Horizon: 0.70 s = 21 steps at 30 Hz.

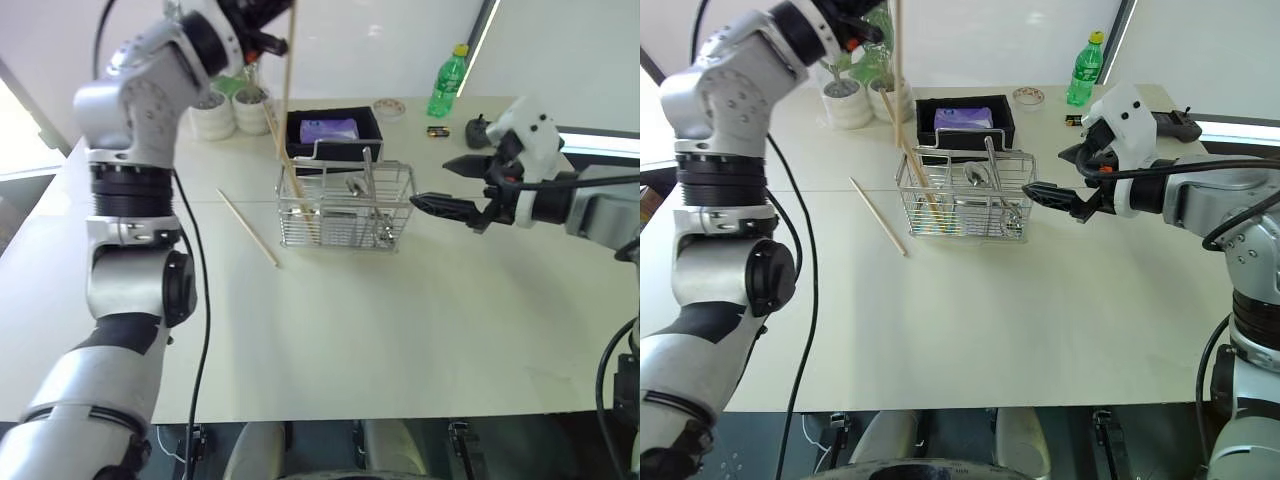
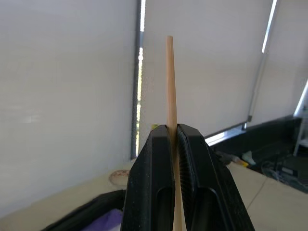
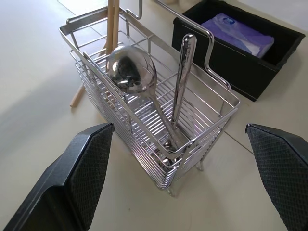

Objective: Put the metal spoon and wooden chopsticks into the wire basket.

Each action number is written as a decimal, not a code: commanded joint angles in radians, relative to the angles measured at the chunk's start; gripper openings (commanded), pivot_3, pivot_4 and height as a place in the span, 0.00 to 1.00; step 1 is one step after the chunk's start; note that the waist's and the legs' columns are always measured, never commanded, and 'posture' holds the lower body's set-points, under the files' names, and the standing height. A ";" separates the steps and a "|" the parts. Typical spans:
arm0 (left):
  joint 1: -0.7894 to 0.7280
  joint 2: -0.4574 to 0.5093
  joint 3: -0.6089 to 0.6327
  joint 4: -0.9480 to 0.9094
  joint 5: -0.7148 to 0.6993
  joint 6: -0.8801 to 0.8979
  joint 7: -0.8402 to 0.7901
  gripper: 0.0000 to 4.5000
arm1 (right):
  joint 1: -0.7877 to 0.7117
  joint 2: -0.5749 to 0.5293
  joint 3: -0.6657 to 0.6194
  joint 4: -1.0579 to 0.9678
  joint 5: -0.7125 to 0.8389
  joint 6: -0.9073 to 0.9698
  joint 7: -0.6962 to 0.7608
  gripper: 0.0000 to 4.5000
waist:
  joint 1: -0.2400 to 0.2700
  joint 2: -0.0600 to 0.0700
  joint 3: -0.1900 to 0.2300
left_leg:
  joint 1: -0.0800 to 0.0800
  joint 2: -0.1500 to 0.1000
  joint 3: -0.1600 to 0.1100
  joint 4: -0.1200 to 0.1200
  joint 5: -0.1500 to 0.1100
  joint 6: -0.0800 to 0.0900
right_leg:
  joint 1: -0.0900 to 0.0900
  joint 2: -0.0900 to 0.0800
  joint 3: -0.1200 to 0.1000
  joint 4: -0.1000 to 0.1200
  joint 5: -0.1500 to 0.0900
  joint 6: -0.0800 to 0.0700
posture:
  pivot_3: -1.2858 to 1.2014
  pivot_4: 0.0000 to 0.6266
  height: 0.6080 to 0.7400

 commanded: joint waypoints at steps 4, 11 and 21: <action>0.036 -0.050 -0.058 0.021 0.083 -0.149 -0.024 0.01 | 0.005 0.013 -0.088 -0.055 0.039 0.040 -0.055 1.00 | 0.000 0.000 0.000 | 0.000 0.000 0.000 0.000 0.000 0.000 | 0.000 0.000 0.000 0.000 0.000 0.000 | 0.52 0.24 0.82; 0.081 -0.114 -0.046 0.091 0.107 -0.248 -0.012 0.35 | 0.016 0.027 -0.128 -0.075 0.068 0.076 -0.096 1.00 | 0.002 0.000 0.000 | 0.000 0.000 0.000 0.001 0.000 0.000 | 0.000 0.000 0.000 0.000 0.000 0.000 | 0.52 0.24 0.82; 0.072 -0.083 0.051 0.004 0.031 -0.115 0.064 0.98 | 0.013 0.026 -0.109 -0.046 0.065 0.062 -0.104 1.00 | 0.001 0.000 0.000 | 0.000 0.000 0.000 0.001 -0.001 0.002 | 0.000 0.001 0.000 0.000 0.000 0.000 | 0.52 0.24 0.82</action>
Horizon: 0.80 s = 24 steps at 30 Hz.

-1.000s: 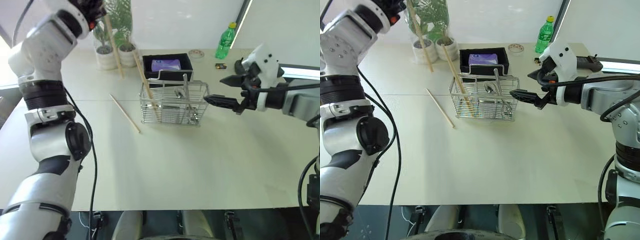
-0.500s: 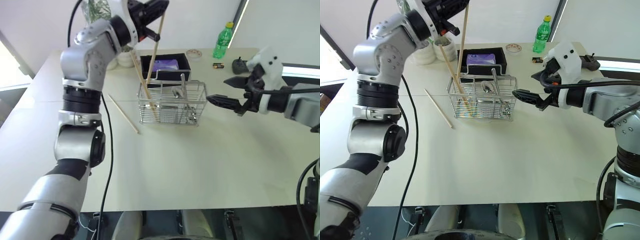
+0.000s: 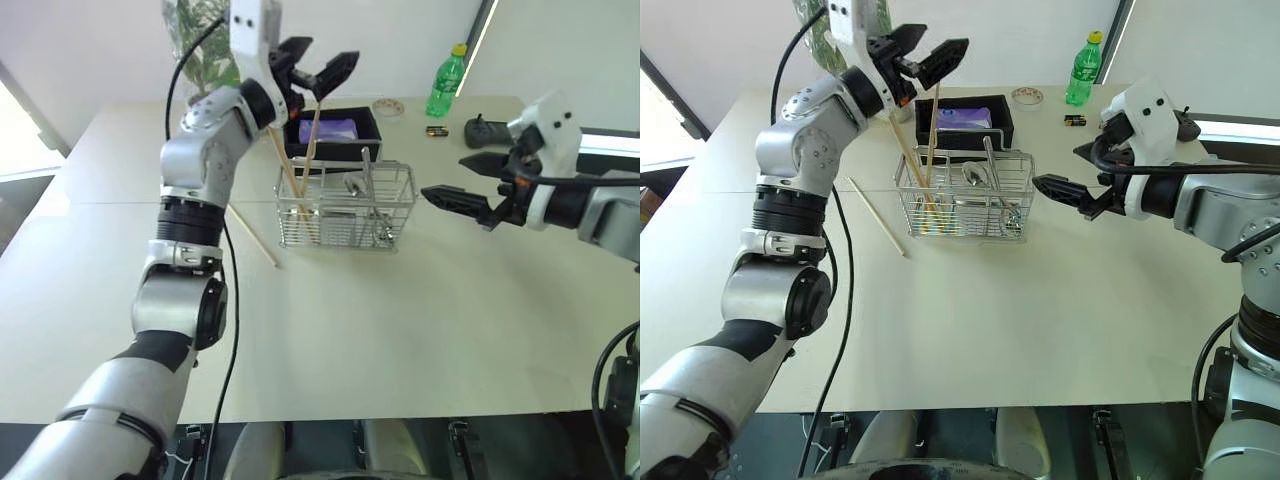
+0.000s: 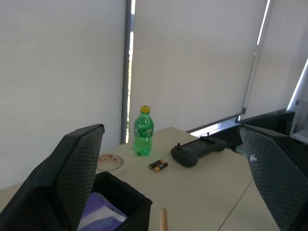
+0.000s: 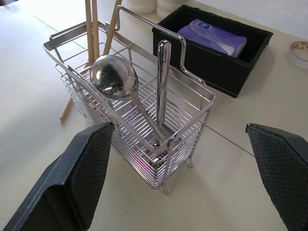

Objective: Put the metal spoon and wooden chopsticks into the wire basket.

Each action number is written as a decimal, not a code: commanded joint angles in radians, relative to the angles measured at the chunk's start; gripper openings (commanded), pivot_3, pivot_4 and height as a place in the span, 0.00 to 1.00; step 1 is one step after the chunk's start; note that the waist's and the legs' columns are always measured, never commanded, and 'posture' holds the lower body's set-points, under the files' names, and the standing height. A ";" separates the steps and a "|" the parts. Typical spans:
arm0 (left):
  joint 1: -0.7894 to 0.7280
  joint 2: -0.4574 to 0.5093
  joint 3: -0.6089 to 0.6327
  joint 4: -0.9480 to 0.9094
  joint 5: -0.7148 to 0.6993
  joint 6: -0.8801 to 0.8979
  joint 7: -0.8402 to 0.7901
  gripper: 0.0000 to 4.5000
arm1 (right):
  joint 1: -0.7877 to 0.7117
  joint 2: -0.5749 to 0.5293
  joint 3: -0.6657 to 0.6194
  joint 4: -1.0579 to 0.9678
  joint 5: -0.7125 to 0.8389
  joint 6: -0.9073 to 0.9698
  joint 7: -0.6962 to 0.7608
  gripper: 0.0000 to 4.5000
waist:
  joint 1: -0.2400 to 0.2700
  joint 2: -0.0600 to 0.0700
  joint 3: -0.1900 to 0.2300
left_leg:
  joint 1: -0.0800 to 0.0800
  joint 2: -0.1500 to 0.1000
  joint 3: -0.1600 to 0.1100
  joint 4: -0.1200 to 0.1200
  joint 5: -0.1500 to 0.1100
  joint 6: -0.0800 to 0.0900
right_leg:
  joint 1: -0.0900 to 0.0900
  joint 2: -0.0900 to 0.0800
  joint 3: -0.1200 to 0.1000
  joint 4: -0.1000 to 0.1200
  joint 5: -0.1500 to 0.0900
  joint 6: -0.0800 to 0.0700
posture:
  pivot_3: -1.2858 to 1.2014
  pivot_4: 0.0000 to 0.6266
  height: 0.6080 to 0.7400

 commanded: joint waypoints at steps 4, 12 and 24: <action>-0.087 0.129 0.114 -0.089 -0.068 0.190 0.097 0.98 | -0.009 -0.016 0.019 0.004 -0.011 -0.039 0.019 1.00 | -0.005 0.000 0.000 | 0.000 0.000 0.000 0.000 0.000 0.000 | 0.000 0.001 0.000 0.000 0.000 0.000 | 0.52 0.24 0.82; -0.277 0.351 0.326 0.332 -0.042 0.443 0.517 0.98 | 0.001 -0.049 0.032 0.015 -0.023 -0.067 0.056 1.00 | -0.004 0.001 0.000 | 0.001 0.001 -0.001 0.000 0.000 0.000 | 0.001 0.002 0.000 0.001 0.000 0.001 | 0.52 0.24 0.82; -0.198 0.227 0.418 0.638 -0.007 0.430 0.905 0.98 | -0.009 -0.006 0.048 0.014 -0.025 -0.076 0.041 1.00 | 0.017 -0.004 0.000 | -0.001 0.000 -0.001 0.000 0.000 -0.001 | -0.001 0.000 -0.001 0.000 0.001 0.001 | 0.52 0.24 0.82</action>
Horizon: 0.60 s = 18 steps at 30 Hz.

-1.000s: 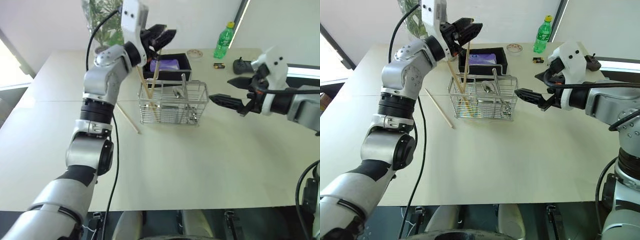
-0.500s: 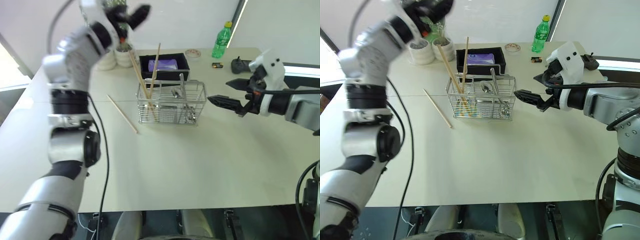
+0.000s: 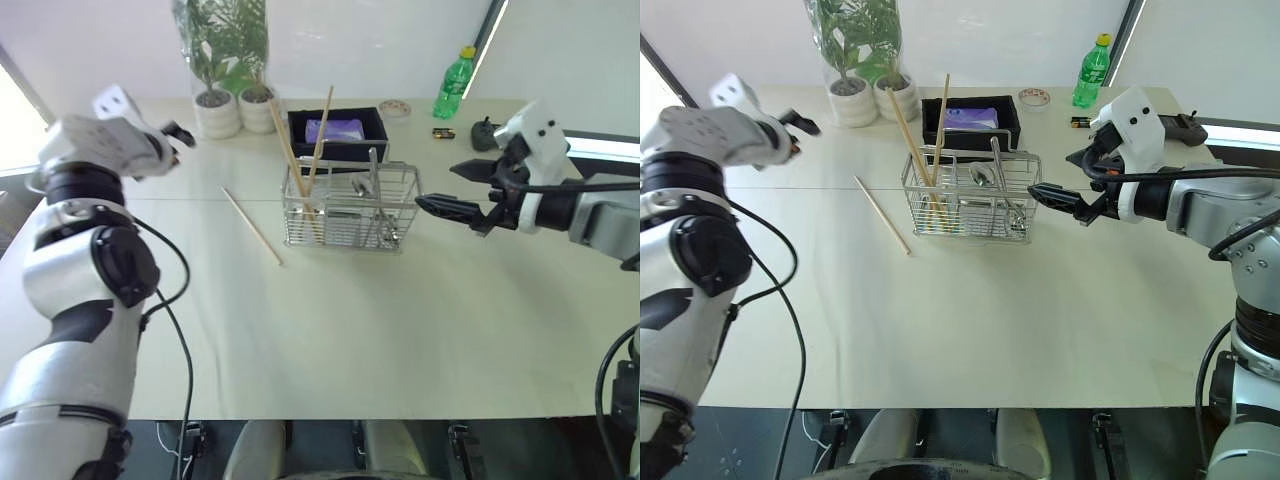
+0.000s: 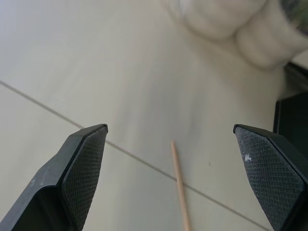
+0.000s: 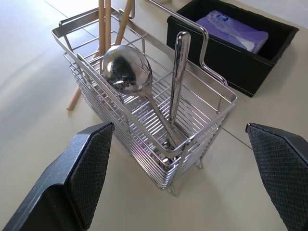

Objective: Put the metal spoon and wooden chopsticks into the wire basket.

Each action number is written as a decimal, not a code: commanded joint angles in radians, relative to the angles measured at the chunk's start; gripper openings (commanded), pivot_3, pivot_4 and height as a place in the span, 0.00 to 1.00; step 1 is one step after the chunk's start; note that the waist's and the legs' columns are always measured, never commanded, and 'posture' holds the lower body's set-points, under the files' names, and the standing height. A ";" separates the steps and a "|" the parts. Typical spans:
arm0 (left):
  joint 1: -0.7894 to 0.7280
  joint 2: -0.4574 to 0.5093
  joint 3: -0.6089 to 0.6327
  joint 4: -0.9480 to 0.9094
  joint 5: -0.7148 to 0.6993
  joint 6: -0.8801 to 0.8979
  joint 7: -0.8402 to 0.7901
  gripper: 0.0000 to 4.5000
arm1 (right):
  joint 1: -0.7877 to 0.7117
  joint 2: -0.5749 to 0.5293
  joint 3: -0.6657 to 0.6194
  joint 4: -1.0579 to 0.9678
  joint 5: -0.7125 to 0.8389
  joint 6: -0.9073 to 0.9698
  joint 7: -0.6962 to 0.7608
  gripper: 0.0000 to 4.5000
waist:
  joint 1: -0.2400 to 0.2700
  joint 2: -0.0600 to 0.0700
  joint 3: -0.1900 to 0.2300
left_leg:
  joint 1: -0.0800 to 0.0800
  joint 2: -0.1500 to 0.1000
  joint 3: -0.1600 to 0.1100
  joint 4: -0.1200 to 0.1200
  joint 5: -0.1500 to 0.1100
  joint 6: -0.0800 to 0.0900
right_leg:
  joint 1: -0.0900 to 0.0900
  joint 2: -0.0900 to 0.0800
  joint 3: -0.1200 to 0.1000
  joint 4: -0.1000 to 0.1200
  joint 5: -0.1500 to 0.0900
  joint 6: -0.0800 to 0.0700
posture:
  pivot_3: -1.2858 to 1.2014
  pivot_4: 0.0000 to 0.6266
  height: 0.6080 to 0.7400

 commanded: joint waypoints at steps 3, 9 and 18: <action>-0.014 -0.055 0.020 0.031 0.001 -0.046 0.108 0.98 | -0.025 0.014 -0.017 -0.019 0.006 -0.010 -0.017 1.00 | -0.001 0.000 0.000 | 0.000 0.000 0.001 -0.001 0.000 0.000 | -0.001 0.000 0.000 0.000 0.000 0.000 | 0.52 0.24 0.82; 0.020 -0.132 0.027 0.070 -0.005 -0.065 0.182 0.98 | -0.027 0.026 -0.018 -0.020 0.005 -0.007 -0.030 1.00 | 0.000 0.000 0.000 | 0.001 0.000 0.001 0.000 0.000 0.000 | -0.001 0.000 0.000 0.001 0.000 0.000 | 0.52 0.24 0.82; 0.052 -0.206 0.051 0.120 -0.014 -0.169 0.200 0.98 | -0.021 0.052 -0.043 -0.049 0.033 0.020 -0.068 1.00 | 0.005 0.000 0.000 | 0.001 0.000 0.001 0.000 0.000 -0.001 | 0.000 -0.001 0.000 0.001 0.000 0.000 | 0.52 0.24 0.82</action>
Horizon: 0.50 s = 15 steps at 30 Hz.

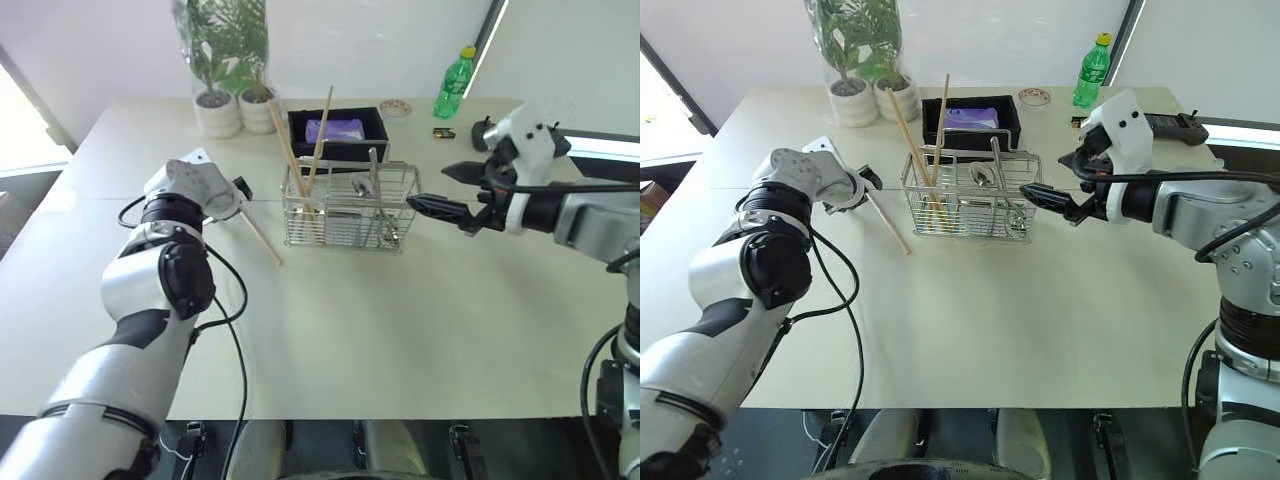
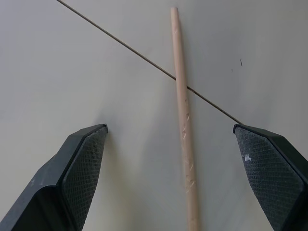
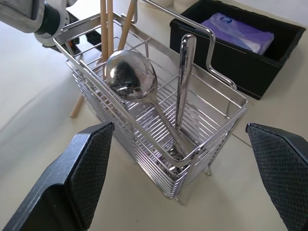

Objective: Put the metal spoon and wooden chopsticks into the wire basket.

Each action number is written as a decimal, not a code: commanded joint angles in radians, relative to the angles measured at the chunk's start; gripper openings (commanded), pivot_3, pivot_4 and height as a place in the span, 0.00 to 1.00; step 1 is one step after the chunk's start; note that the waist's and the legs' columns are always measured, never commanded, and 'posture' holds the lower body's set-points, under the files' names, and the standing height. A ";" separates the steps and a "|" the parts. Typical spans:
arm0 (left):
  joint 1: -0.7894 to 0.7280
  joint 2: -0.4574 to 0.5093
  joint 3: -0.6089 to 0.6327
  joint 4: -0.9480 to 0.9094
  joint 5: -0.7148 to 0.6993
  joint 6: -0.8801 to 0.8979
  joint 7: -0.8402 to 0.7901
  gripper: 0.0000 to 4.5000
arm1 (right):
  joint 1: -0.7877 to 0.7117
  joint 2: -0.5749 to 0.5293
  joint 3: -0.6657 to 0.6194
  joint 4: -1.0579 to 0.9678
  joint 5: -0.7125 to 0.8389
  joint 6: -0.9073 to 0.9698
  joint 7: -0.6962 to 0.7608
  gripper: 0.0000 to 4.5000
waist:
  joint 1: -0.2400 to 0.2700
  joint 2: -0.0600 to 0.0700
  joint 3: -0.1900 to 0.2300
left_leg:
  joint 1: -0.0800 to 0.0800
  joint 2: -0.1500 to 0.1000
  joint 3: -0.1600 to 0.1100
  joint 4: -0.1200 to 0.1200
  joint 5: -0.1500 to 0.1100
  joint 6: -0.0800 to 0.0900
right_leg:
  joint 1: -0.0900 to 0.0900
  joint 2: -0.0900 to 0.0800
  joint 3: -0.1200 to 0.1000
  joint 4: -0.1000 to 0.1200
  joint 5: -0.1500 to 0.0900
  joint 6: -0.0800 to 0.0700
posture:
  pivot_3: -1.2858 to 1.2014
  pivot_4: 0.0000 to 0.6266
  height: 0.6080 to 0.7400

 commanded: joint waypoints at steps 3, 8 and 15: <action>0.003 -0.019 0.014 0.035 -0.012 -0.076 -0.002 0.98 | -0.012 0.014 -0.048 -0.050 0.025 0.011 -0.030 1.00 | 0.002 0.000 0.000 | 0.000 0.000 0.000 0.000 0.000 0.000 | 0.001 0.000 0.000 0.000 0.000 0.000 | 0.52 0.24 0.82; 0.009 -0.029 0.015 0.060 -0.009 -0.128 -0.001 0.93 | -0.006 0.021 -0.066 -0.068 0.043 0.027 -0.051 1.00 | 0.003 0.001 -0.001 | 0.001 0.000 0.000 0.001 0.000 0.000 | 0.002 0.000 0.000 0.000 0.000 0.000 | 0.52 0.24 0.82; 0.000 -0.029 0.023 0.080 -0.016 -0.150 0.003 0.21 | 0.003 0.024 -0.094 -0.086 0.070 0.041 -0.071 1.00 | 0.003 0.001 -0.001 | 0.001 -0.001 0.000 0.001 0.000 0.000 | 0.002 0.000 0.000 0.000 0.000 0.000 | 0.52 0.24 0.82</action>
